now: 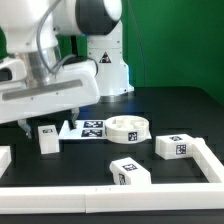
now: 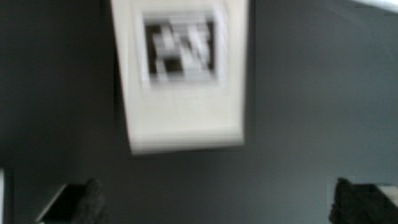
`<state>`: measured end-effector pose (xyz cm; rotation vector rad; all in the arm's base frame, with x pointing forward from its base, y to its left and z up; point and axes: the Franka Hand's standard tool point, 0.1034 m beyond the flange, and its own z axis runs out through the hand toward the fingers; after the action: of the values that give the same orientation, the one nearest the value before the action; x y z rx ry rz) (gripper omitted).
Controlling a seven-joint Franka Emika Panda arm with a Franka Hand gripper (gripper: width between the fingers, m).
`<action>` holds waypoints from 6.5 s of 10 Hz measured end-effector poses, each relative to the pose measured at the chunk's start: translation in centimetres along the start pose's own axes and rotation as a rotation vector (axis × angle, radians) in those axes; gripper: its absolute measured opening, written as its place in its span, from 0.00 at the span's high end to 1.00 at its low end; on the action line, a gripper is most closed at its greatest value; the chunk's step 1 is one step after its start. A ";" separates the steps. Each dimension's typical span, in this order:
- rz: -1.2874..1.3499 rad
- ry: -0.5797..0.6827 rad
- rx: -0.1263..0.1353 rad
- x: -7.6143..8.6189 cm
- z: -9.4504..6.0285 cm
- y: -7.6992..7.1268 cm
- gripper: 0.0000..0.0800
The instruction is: Assemble stool
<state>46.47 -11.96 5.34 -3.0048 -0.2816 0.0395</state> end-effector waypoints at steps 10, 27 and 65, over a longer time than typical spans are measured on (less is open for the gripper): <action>-0.012 -0.021 -0.036 12.3 0.6 -7.4 0.19; -0.045 -0.012 -0.055 12.0 4.5 -8.3 0.59; -0.034 0.053 -0.120 -5.8 3.9 -13.2 0.19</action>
Offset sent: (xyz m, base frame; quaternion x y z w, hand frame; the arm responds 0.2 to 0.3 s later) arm 0.0835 0.0576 -0.0009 0.0099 -0.0656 -0.0229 0.9975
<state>38.24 0.33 3.22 -3.1134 -0.3418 -0.0628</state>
